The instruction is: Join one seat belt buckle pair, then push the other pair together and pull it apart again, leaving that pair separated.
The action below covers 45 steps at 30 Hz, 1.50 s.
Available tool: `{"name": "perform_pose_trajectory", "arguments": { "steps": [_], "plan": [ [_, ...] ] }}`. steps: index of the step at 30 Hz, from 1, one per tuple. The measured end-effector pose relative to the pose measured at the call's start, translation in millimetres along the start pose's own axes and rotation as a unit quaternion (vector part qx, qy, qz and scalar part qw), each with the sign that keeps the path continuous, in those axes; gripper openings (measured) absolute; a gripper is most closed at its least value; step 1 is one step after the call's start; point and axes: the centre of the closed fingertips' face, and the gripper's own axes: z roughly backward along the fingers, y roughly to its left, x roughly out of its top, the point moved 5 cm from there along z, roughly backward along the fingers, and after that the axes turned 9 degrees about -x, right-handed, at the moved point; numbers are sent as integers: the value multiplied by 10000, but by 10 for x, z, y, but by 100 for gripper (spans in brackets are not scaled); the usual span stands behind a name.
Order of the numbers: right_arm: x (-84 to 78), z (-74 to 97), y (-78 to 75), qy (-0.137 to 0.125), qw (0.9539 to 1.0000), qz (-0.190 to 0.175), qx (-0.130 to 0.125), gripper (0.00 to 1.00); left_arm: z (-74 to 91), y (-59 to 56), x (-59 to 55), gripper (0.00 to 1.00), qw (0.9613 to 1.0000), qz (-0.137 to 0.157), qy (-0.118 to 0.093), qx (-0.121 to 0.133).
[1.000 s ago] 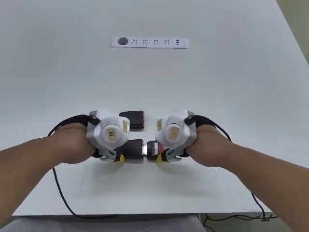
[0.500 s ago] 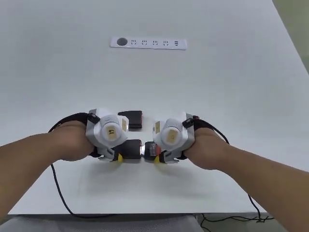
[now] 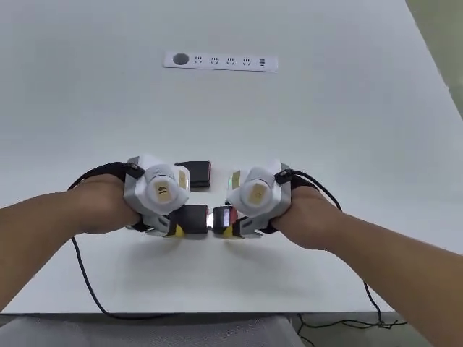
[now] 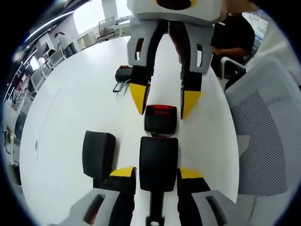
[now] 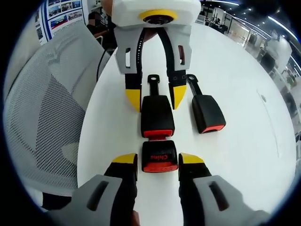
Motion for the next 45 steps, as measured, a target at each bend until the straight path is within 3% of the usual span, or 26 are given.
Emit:
{"name": "perform_pose_trajectory", "arguments": {
  "steps": [4, 12, 15, 18, 24, 27, 30, 37, 45],
  "plan": [
    [57, 109, -30, 8, 9999, 158, -51, 31, 132, 0, 127, 36, 9999, -50, -148, 62],
    [-82, 170, -269, 121, 9994, 160, -269, 30, 225, 228, 255, 36, 9990, -169, -269, 302],
    [-157, 230, -332, 170, 9992, 154, -321, 29, 210, 267, 268, 36, 9993, -232, -201, 189],
    [-269, 262, -448, 245, 9990, 174, -344, 29, 206, 365, 283, 37, 9992, -295, -101, 238],
    [-437, 324, -654, 341, 9985, 135, -405, 29, 191, 607, 254, 39, 9993, -210, -66, 318],
    [-548, 357, -783, 394, 9982, 136, -436, 28, 184, 660, 257, 39, 9992, -178, -46, 353],
    [-657, 404, -882, 485, 9975, 111, -492, 28, 101, 789, 185, 39, 9989, -164, 21, 428],
    [-843, 405, -983, 598, 9974, 45, -409, 29, 86, 812, 164, 40, 9991, -120, 74, 411],
    [-965, 340, -991, 680, 9972, 129, -271, 30, 9, 888, 91, 38, 9992, -105, 211, 329]
  ]
}}
